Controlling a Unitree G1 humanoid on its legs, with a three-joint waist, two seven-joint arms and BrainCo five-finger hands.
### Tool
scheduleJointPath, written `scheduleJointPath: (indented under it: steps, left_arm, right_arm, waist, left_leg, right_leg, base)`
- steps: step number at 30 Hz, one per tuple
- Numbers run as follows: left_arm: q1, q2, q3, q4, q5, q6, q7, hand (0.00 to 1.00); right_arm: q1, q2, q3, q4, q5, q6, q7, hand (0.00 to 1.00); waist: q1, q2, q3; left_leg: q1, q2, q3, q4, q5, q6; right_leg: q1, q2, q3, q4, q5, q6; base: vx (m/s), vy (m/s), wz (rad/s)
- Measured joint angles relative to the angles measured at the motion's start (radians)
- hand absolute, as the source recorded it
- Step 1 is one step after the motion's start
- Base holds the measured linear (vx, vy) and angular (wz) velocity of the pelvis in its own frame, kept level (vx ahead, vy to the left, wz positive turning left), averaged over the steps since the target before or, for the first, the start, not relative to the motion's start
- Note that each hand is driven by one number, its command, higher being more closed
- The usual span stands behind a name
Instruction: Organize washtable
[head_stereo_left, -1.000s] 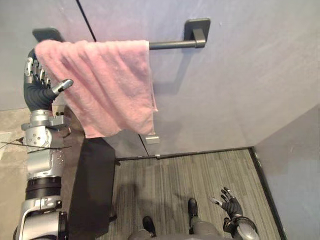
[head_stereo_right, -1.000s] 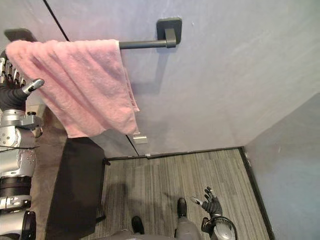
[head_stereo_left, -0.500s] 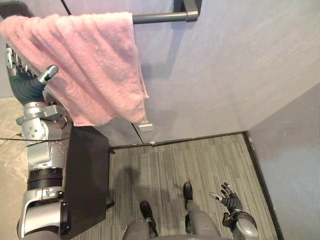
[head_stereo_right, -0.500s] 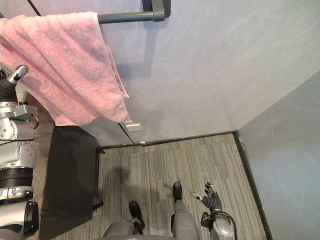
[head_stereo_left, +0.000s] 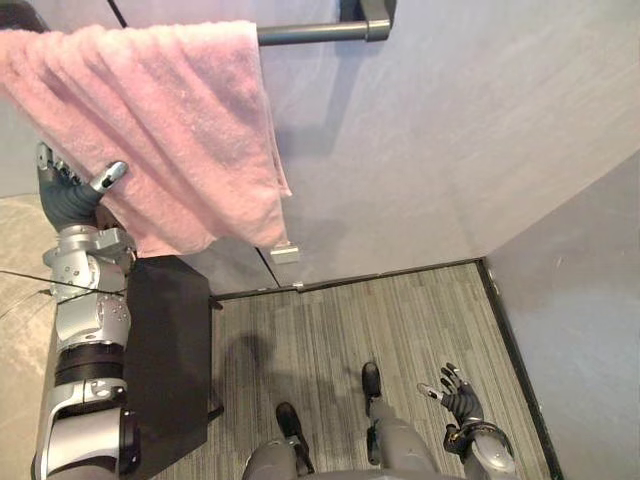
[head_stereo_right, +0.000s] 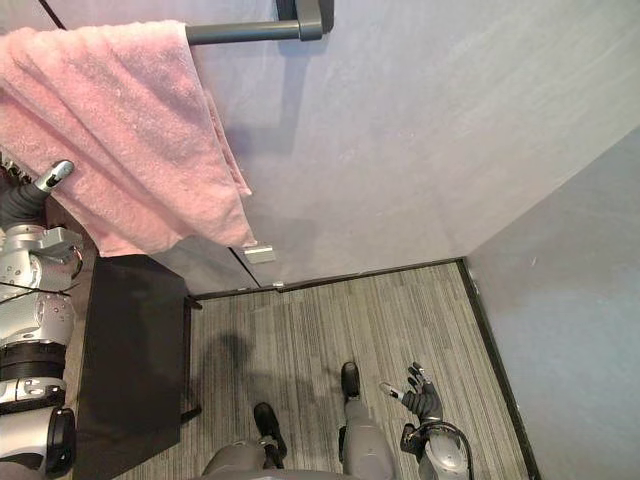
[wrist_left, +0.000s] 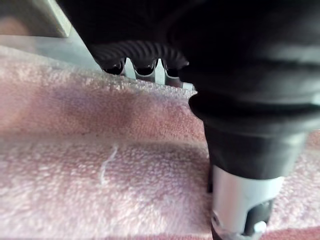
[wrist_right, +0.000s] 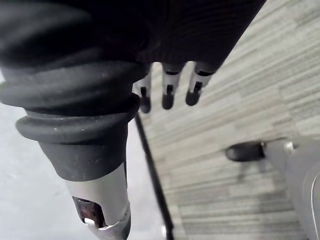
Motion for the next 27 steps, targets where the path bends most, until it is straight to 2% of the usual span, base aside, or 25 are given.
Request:
scheduleJointPath:
  steps: [8, 9, 17, 21, 23, 24, 25, 27]
  left_arm:
    - [0.049, -0.001, -0.001, 0.001, 0.034, 0.028, -0.019, 0.00]
    - [0.049, -0.003, -0.001, 0.001, 0.034, 0.033, -0.019, 1.00]
    - [0.054, -0.008, -0.003, 0.001, 0.074, 0.054, -0.023, 1.00]
    - [0.054, -0.008, -0.016, 0.001, 0.089, 0.059, -0.038, 1.00]
    - [0.054, -0.008, -0.035, 0.001, 0.098, 0.061, -0.042, 1.00]
    - [0.053, -0.008, -0.044, 0.001, 0.102, 0.061, -0.042, 1.00]
    - [0.051, -0.006, -0.063, 0.001, 0.102, 0.062, -0.043, 1.00]
    - [0.043, -0.004, -0.082, 0.001, 0.102, 0.061, -0.044, 1.00]
  right_arm:
    - [0.005, 0.002, 0.000, 0.000, -0.011, 0.000, 0.017, 0.00]
    - [0.006, 0.002, 0.000, 0.000, -0.011, 0.000, 0.018, 0.00]
    - [0.022, 0.001, 0.000, -0.009, -0.012, 0.002, 0.019, 0.00]
    - [0.034, -0.009, 0.001, -0.134, -0.009, 0.015, 0.028, 0.00]
    - [0.025, -0.036, 0.016, -0.213, -0.006, 0.015, 0.041, 0.00]
    - [0.007, -0.076, 0.047, -0.275, -0.001, 0.015, 0.046, 0.00]
    - [-0.019, -0.126, 0.083, -0.346, 0.028, 0.013, 0.065, 0.00]
    - [-0.073, -0.173, 0.129, -0.409, 0.080, 0.011, 0.085, 0.00]
  waist:
    - [-0.008, 0.002, -0.001]
    - [-0.009, 0.002, -0.001]
    - [-0.019, 0.017, -0.018]
    - [-0.023, 0.032, -0.041]
    - [-0.021, 0.032, -0.056]
    - [-0.020, 0.032, -0.062]
    - [-0.019, 0.032, -0.064]
    - [-0.015, 0.030, -0.073]
  left_leg:
    - [0.010, 0.000, 0.000, -0.001, 0.000, 0.000]
    - [0.010, 0.000, 0.000, -0.001, 0.000, 0.000]
    - [0.015, -0.001, -0.001, -0.005, 0.000, 0.001]
    - [0.023, -0.001, -0.001, -0.014, 0.000, 0.000]
    - [0.023, -0.001, -0.001, -0.016, 0.000, 0.000]
    - [0.027, -0.002, -0.002, -0.016, 0.000, 0.000]
    - [0.039, -0.001, -0.002, -0.016, 0.000, 0.000]
    - [0.041, -0.001, -0.004, -0.015, 0.000, 0.000]
  right_leg:
    - [0.009, 0.000, -0.002, 0.000, 0.000, 0.000]
    - [0.010, 0.000, -0.002, 0.000, 0.000, 0.000]
    - [0.014, 0.000, -0.004, 0.000, -0.001, 0.000]
    - [0.018, 0.000, -0.002, 0.000, -0.001, 0.001]
    - [0.018, 0.000, -0.001, 0.000, -0.001, 0.001]
    - [0.022, 0.000, -0.001, 0.000, -0.001, 0.001]
    - [0.033, 0.000, 0.000, 0.000, -0.001, 0.001]
    - [0.037, -0.001, 0.000, 0.000, -0.001, 0.001]
  base:
    - [0.00, 0.000, 0.00]
    - [0.00, 0.000, 0.00]
    - [0.00, 0.000, 0.00]
    - [0.00, 0.000, 0.00]
    - [0.00, 0.000, 0.00]
    - [0.00, 0.000, 0.00]
    - [0.00, 0.000, 0.00]
    - [0.00, 0.000, 0.00]
